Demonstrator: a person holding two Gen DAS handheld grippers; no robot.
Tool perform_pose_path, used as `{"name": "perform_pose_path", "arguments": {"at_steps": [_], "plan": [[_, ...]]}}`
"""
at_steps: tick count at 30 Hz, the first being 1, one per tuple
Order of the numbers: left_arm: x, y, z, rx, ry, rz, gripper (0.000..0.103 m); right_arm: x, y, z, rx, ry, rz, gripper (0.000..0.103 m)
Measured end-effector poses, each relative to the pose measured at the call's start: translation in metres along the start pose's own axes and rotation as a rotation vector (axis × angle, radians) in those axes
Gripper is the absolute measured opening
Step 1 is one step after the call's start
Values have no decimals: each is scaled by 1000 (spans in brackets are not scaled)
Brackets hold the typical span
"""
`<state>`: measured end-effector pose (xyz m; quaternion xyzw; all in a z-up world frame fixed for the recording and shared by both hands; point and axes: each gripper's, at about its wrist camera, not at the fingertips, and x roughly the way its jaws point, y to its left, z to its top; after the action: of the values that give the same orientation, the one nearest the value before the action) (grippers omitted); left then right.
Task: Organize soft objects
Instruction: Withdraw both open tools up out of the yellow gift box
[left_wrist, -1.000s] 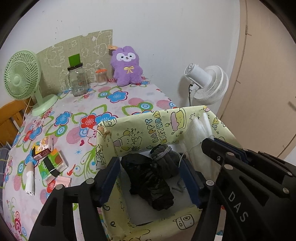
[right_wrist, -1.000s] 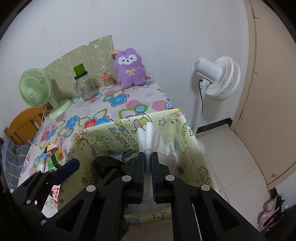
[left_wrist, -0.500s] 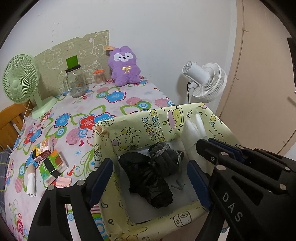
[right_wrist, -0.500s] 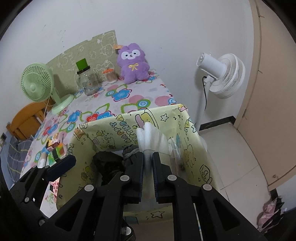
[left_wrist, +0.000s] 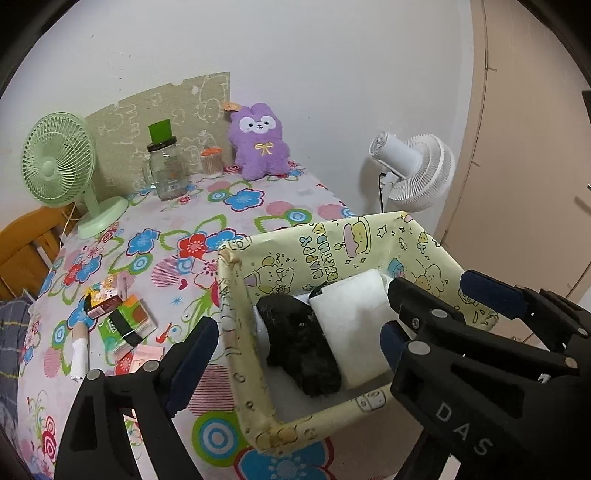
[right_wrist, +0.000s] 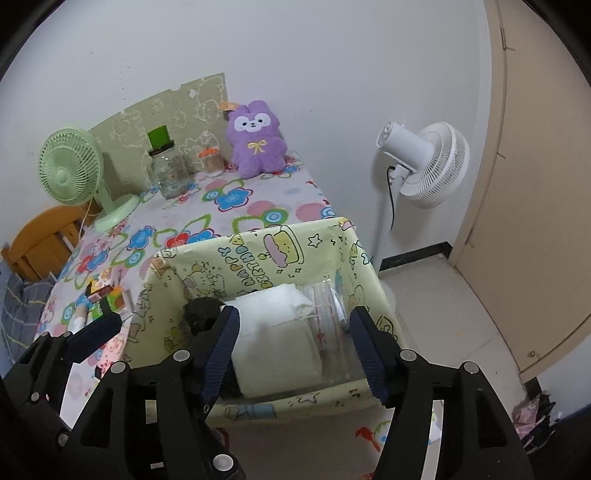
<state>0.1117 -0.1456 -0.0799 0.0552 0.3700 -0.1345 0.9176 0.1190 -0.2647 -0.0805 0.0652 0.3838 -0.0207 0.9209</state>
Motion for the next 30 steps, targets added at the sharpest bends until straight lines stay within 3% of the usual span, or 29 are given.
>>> {"name": "perform_pose_path", "arguments": {"at_steps": [3, 17, 30], "plan": [[-8, 4, -2, -2, -11, 9, 91, -7, 5, -1, -10, -11, -3, 68], [-53, 38, -6, -44, -98, 52, 102, -49, 31, -2, -25, -110, -1, 96], [-89, 72, -9, -61, -167, 86, 103, -77, 70, -1, -67, -183, 35, 103]]}}
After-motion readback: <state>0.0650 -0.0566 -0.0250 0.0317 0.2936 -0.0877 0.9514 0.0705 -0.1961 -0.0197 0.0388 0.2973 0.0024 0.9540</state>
